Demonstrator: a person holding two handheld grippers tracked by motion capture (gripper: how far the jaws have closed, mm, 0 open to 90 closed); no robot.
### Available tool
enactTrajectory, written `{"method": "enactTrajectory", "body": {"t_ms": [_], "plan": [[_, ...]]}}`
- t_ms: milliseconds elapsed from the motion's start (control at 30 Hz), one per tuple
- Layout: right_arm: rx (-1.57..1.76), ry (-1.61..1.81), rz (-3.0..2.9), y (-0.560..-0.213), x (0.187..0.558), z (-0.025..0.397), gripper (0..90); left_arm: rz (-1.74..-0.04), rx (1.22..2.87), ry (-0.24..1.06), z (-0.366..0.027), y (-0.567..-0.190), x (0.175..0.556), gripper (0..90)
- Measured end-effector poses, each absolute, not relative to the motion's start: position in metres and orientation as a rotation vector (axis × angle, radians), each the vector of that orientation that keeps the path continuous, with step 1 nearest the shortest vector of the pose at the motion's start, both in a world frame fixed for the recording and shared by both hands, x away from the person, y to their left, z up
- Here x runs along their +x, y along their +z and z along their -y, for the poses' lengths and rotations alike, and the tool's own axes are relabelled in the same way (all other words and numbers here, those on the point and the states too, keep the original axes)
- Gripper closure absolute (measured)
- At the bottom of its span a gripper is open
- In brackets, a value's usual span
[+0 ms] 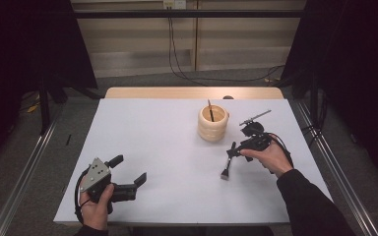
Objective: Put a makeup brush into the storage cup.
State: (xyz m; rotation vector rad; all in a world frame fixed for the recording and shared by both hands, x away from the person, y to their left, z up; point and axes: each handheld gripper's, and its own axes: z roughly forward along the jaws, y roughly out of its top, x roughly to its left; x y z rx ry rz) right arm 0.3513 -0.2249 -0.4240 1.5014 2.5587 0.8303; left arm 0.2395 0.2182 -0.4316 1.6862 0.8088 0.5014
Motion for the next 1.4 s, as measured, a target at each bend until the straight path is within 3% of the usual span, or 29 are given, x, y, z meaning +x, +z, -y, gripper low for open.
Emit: {"method": "enactTrajectory", "body": {"t_ms": [600, 1167, 1400], "plan": [[1.575, 0.672, -2.634, -0.439, 0.357, 0.214, 39.7, -0.806, 1.690, 0.499, -0.218, -0.432, 0.240, 1.5], [1.634, 0.551, -2.644, -0.451, 0.361, 0.203, 44.2, -0.796, 1.700, 0.503, -0.218, -0.432, 0.239, 1.5], [1.650, 0.509, -2.630, -0.451, 0.362, 0.205, 57.7, -0.796, 1.696, 0.499, -0.218, -0.432, 0.240, 1.6]]}}
